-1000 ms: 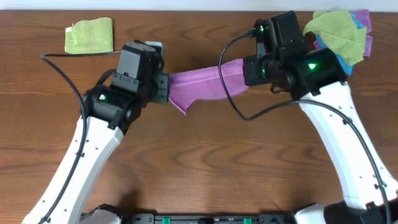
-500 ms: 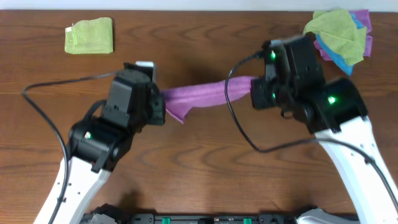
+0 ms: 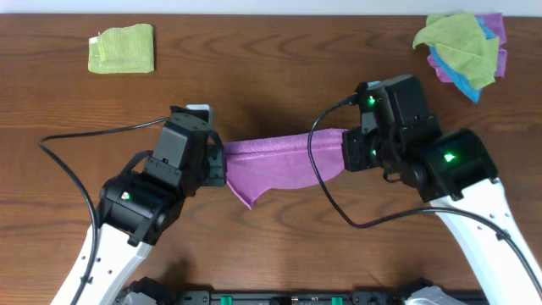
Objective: Fold the cloth
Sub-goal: 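Lower the pink cloth toward the table center with both grippers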
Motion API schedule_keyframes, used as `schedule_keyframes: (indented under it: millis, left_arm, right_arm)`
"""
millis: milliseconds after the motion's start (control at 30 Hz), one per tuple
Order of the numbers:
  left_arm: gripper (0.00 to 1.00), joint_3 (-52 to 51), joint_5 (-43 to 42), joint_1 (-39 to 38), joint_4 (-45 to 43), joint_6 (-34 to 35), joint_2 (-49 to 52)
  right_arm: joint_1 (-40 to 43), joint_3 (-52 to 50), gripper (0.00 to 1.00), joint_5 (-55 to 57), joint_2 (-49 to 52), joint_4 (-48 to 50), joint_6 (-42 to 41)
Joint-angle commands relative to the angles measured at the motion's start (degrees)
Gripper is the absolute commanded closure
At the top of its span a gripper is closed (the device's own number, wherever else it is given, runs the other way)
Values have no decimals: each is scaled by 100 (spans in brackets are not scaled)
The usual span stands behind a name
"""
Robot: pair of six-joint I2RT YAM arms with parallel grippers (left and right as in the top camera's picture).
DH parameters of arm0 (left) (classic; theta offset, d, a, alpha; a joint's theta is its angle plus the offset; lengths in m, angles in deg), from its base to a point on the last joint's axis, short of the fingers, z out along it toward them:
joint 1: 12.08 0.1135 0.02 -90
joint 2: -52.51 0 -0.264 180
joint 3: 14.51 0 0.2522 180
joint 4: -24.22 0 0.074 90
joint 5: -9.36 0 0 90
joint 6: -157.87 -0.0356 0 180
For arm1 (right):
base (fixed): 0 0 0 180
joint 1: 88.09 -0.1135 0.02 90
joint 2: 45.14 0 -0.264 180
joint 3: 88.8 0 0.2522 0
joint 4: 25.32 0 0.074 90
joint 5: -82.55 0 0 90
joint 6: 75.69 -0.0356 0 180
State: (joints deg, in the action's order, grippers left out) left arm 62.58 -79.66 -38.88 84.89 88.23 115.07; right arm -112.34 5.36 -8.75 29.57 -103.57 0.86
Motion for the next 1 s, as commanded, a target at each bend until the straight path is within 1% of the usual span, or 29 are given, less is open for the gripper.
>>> schedule_keyframes:
  millis: [0, 400, 667, 800, 967]
  left_arm:
    - [94, -66, 629, 52, 68, 68, 35]
    - [94, -214, 693, 57, -612, 44, 1163]
    - [94, -212, 850, 114, -850, -13, 1163]
    - [94, -212, 909, 291, -1123, -90, 1281]
    - [94, -212, 905, 466, -1650, -262, 1703]
  right_arm:
    - [15, -155, 98, 411, 17, 201, -131]
    - [15, -326, 98, 382, 828, 621, -238]
    - [20, -326, 98, 466, 846, 841, -236]
    - [22, -328, 99, 605, 881, 1241, -236]
    - [28, -328, 98, 737, 1104, 1847, -212]
